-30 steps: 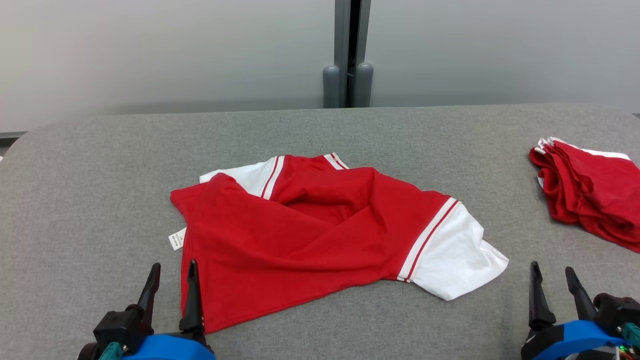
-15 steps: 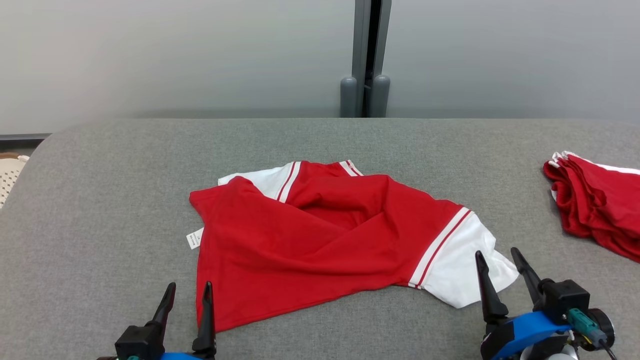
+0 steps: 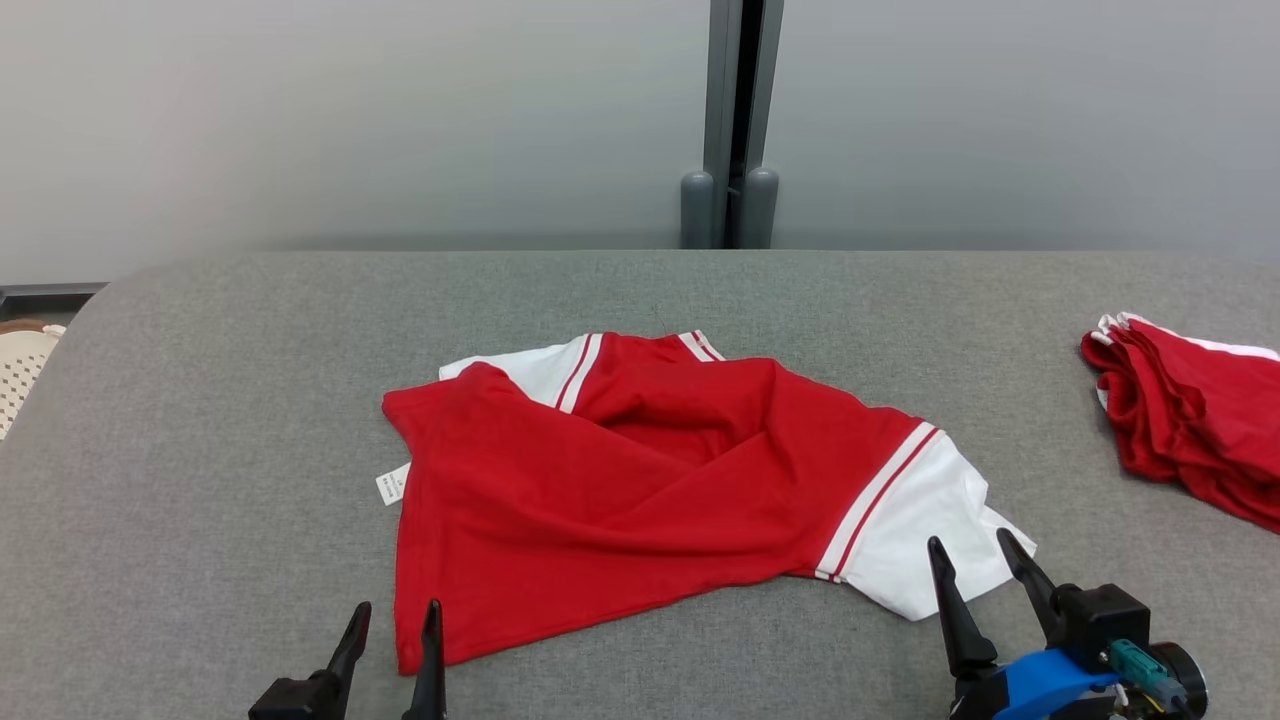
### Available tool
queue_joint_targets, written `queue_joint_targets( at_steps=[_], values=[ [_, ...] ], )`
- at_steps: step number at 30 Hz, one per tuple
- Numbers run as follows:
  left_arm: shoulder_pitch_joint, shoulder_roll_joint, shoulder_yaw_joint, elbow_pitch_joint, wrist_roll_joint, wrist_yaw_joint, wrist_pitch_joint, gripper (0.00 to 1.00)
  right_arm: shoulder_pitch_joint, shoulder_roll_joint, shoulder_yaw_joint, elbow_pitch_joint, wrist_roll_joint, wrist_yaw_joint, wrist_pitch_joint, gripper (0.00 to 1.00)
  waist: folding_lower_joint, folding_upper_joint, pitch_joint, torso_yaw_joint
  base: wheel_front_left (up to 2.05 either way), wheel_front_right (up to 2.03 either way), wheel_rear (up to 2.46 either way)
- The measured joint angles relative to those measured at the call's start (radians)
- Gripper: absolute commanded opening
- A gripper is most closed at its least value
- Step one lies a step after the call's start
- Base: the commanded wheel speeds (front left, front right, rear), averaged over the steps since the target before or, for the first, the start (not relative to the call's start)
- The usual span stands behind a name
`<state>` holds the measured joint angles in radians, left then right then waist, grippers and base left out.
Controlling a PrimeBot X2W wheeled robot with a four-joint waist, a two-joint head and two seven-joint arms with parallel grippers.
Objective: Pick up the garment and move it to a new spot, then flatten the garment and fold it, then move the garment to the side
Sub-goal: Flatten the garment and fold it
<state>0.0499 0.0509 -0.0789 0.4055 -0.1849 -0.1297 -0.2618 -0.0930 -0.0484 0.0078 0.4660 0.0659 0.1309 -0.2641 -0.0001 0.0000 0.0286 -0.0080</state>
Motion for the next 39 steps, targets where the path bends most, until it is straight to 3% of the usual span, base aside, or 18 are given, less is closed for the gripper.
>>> queue_joint_targets(
  at_steps=[10, 28, 39],
  values=[
    [-0.045, 0.0, -0.058, 0.146, -0.109, 0.0, 0.0, 1.0, -0.015, 0.0, -0.042, 0.034, -0.022, 0.0, 0.0, 1.0, 0.0001, 0.0, 0.065, -0.007, 0.0, 0.0, 0.0],
    [-0.115, -0.002, -0.019, 0.215, -0.059, 0.0, -0.006, 1.0, -0.134, -0.001, -0.194, 0.174, -0.119, 0.0, 0.0, 1.0, 0.0, 0.0, 0.136, 0.014, 0.0, 0.0, 0.0],
    [-0.127, -0.002, -0.026, 0.236, -0.035, -0.002, -0.01, 1.0, -0.213, -0.002, -0.269, 0.35, -0.157, 0.001, -0.006, 1.0, 0.0, 0.0, 0.148, 0.028, 0.0, 0.0, 0.0]
  ],
)
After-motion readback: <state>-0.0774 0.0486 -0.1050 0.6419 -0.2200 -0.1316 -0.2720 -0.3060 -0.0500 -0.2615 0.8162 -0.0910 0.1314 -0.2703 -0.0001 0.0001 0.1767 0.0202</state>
